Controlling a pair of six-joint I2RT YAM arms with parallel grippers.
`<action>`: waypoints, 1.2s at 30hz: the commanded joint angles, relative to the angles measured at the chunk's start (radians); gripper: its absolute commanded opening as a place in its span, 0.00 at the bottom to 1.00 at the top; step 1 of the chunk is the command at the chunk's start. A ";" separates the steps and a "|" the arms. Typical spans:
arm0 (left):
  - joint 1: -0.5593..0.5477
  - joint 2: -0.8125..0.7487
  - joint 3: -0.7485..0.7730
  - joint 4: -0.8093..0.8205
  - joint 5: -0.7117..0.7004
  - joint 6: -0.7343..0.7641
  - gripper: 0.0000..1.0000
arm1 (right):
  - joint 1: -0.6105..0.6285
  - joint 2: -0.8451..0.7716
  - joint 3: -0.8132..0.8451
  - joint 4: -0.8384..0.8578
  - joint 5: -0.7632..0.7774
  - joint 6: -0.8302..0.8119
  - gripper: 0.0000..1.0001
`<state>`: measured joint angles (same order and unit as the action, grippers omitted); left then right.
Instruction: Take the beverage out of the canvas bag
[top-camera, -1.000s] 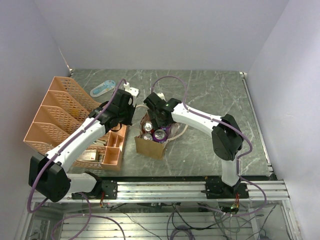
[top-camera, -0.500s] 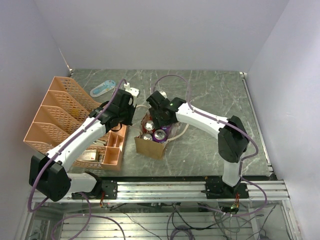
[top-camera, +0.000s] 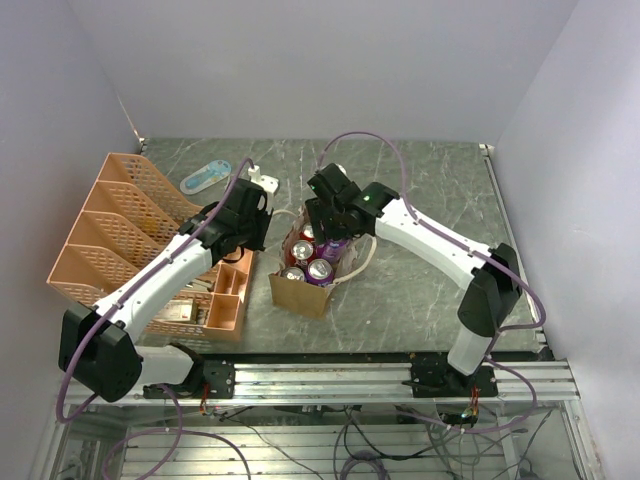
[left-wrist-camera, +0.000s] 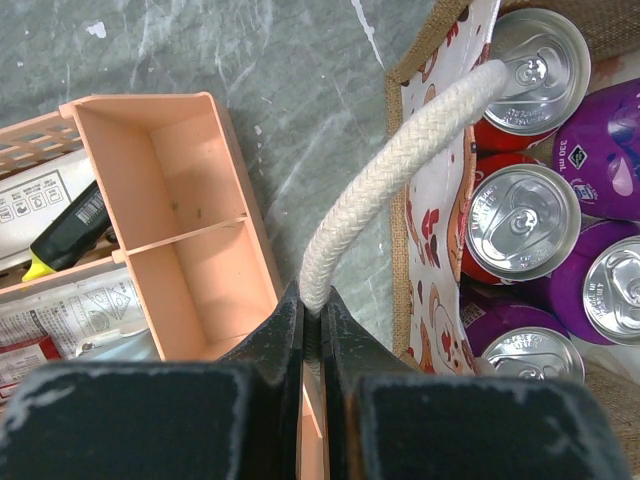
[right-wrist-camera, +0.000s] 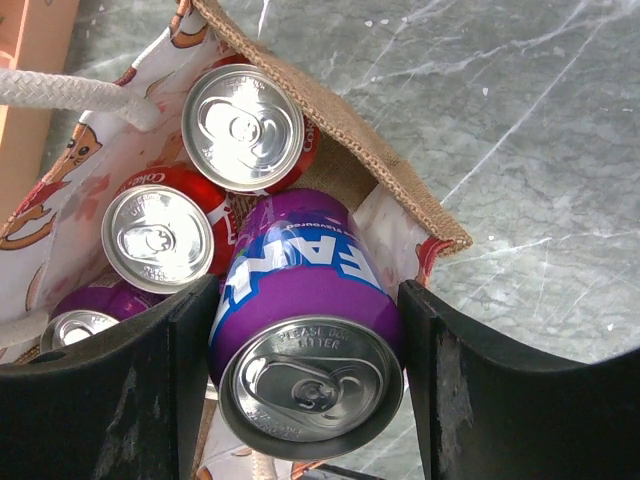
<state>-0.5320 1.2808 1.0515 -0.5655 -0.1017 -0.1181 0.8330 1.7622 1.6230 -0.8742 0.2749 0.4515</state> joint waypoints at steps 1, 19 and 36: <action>-0.001 0.013 0.001 -0.002 0.012 0.009 0.07 | -0.016 -0.069 0.052 0.045 -0.077 0.001 0.18; -0.002 0.013 0.003 -0.002 0.018 0.010 0.07 | -0.370 -0.286 -0.103 0.310 -0.686 0.104 0.14; -0.002 0.007 0.002 -0.002 0.024 0.009 0.07 | -0.727 -0.622 -0.432 0.366 -0.319 0.103 0.12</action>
<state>-0.5320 1.2888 1.0515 -0.5655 -0.1013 -0.1181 0.1028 1.2041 1.2655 -0.5312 -0.2657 0.5884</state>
